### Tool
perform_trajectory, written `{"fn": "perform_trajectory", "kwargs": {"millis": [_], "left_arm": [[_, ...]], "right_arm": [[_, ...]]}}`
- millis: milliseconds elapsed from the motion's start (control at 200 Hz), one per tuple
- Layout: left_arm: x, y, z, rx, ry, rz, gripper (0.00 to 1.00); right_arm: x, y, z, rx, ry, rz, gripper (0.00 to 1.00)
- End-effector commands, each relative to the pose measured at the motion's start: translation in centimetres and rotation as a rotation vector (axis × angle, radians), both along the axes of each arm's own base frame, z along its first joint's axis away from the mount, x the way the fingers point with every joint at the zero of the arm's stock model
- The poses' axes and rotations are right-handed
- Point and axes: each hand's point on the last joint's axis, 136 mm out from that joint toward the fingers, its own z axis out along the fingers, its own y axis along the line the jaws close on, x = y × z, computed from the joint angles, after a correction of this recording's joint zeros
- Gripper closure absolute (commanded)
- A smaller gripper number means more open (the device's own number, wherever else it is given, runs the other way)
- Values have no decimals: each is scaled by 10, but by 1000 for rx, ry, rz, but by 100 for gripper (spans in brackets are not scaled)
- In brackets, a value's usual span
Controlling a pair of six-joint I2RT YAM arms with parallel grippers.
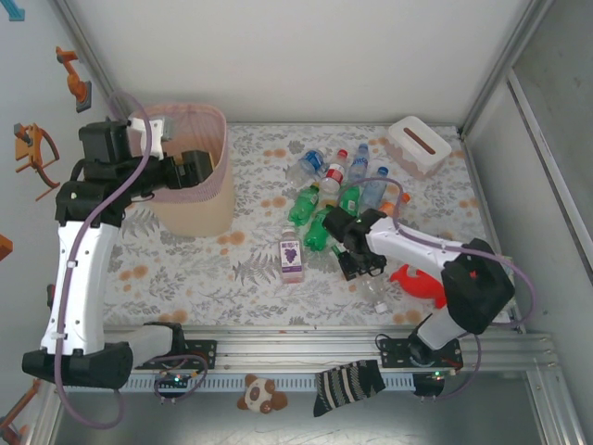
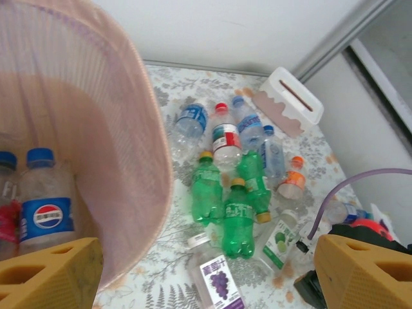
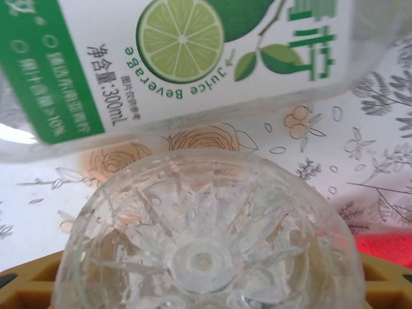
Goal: Put the plastic bottles in the bin
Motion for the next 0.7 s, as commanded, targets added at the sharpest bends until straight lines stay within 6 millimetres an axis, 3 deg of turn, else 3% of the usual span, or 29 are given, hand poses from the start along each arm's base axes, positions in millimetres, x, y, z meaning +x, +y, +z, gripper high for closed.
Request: {"fn": "perform_trajectory", "kwargs": {"millis": [0, 355, 691], "left_arm": [[-9, -18, 23, -107, -88, -79, 15], [-30, -58, 52, -277, -246, -291, 15], [-78, -107, 75, -337, -359, -580, 14]], "right_arm": [[6, 3, 38, 70, -83, -33, 43], [19, 51, 175, 563, -394, 41, 44], [9, 92, 299, 1008, -653, 244, 44]]}}
